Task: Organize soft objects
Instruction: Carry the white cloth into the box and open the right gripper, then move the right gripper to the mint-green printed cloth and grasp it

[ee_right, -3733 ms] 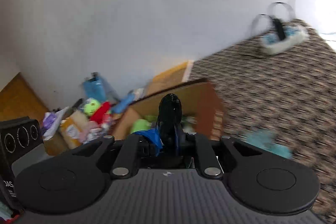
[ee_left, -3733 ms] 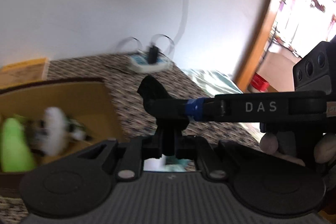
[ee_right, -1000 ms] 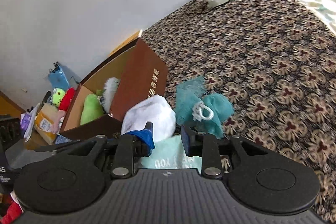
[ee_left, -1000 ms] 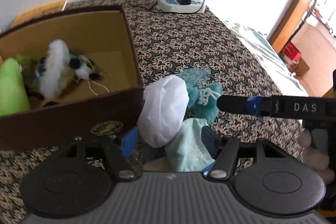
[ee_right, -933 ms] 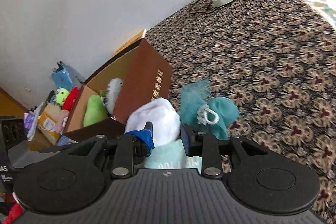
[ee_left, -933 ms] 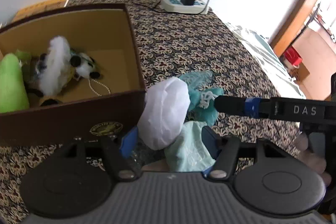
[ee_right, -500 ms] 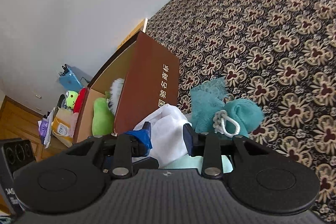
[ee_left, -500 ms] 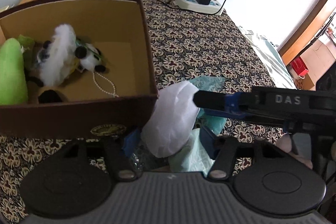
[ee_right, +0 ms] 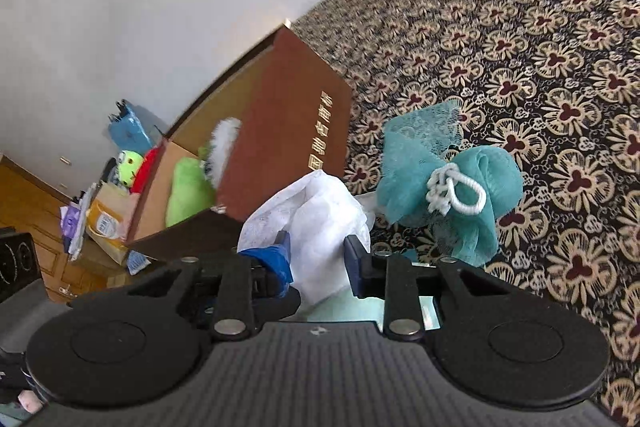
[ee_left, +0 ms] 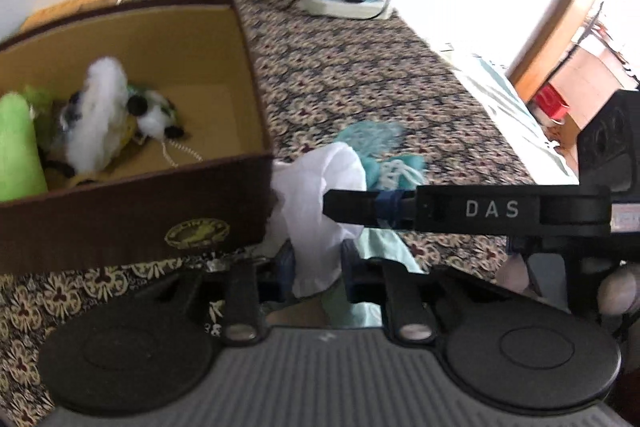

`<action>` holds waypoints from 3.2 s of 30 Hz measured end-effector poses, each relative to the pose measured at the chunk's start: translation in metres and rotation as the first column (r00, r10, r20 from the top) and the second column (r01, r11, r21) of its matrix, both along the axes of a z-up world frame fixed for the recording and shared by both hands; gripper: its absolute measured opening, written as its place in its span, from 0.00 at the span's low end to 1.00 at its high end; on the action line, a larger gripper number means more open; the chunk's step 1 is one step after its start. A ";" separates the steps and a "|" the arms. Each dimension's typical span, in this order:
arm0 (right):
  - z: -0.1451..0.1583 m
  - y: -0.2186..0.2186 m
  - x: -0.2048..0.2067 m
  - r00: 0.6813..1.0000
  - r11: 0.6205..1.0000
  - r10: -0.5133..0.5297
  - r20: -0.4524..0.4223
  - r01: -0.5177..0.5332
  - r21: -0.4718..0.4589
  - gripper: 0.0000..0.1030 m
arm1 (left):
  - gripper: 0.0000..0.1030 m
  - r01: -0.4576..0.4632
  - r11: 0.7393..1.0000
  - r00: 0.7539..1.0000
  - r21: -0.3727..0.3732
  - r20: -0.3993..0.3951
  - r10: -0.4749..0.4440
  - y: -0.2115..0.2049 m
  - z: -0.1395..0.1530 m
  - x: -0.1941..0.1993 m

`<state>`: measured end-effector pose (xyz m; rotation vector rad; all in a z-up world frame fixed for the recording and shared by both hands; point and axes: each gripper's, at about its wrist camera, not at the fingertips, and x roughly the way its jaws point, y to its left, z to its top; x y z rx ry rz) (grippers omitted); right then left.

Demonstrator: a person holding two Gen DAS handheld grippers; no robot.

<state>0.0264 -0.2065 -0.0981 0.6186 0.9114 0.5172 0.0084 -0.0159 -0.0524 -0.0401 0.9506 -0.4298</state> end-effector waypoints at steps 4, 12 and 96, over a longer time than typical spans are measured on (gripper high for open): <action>0.013 -0.002 -0.020 0.998 0.999 -0.034 0.044 0.034 0.009 0.10 | 0.15 0.063 0.998 0.996 0.003 0.063 -0.063 -0.002 0.016 -0.017; 0.055 0.005 -0.055 0.967 0.993 -0.113 0.229 0.116 -0.002 0.10 | 0.15 0.172 0.985 0.953 0.016 0.251 -0.170 0.002 0.055 -0.049; -0.032 -0.047 -0.049 0.980 0.982 -0.164 -0.112 0.151 -0.114 0.19 | 0.54 0.116 0.991 0.992 0.063 -0.047 -0.113 -0.035 -0.028 -0.033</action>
